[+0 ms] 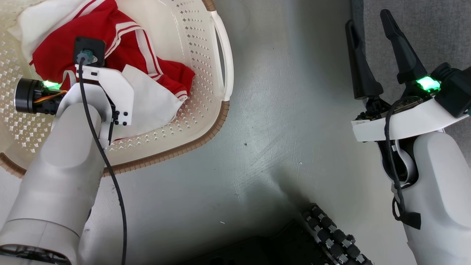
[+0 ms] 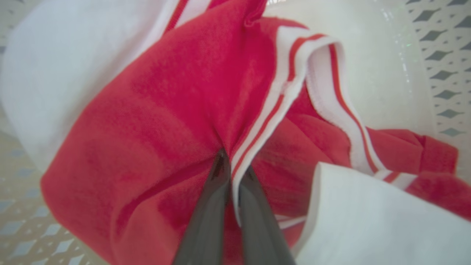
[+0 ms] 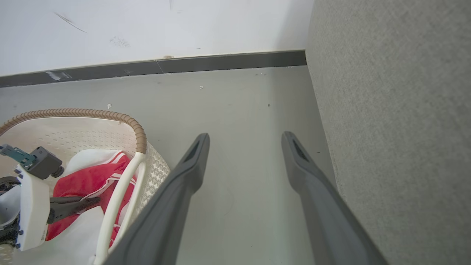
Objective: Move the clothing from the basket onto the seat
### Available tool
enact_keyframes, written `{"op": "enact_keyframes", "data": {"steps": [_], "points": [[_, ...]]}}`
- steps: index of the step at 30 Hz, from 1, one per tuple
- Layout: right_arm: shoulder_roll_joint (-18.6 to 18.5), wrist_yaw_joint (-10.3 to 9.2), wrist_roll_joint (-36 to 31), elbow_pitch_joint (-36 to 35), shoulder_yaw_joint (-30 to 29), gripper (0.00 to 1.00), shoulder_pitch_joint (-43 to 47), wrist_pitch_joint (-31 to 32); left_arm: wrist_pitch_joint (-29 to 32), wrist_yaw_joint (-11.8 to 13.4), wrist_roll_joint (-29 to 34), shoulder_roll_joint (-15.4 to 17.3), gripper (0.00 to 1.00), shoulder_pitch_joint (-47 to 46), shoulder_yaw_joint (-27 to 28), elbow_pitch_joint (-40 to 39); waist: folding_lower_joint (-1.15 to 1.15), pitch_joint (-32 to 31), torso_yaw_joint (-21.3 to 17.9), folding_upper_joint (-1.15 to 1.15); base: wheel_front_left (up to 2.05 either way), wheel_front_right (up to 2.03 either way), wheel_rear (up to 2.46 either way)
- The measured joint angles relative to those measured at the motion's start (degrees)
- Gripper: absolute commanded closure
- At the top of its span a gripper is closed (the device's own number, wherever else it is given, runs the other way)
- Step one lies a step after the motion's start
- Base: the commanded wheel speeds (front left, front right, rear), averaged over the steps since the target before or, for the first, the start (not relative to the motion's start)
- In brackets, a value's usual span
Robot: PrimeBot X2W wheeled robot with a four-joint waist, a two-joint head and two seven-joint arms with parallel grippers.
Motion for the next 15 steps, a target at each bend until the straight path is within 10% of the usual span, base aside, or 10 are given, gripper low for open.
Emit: {"op": "enact_keyframes", "data": {"steps": [15], "points": [[0.0, 0.0, 1.15, 0.07, -1.24, 0.0, -2.37, 0.0, -4.53, -1.54, -1.31, -1.38, 1.0, -0.01, 0.45, -1.23, 0.0, -1.67, 0.97, 0.0, 0.0, 0.0, 0.0]]}}
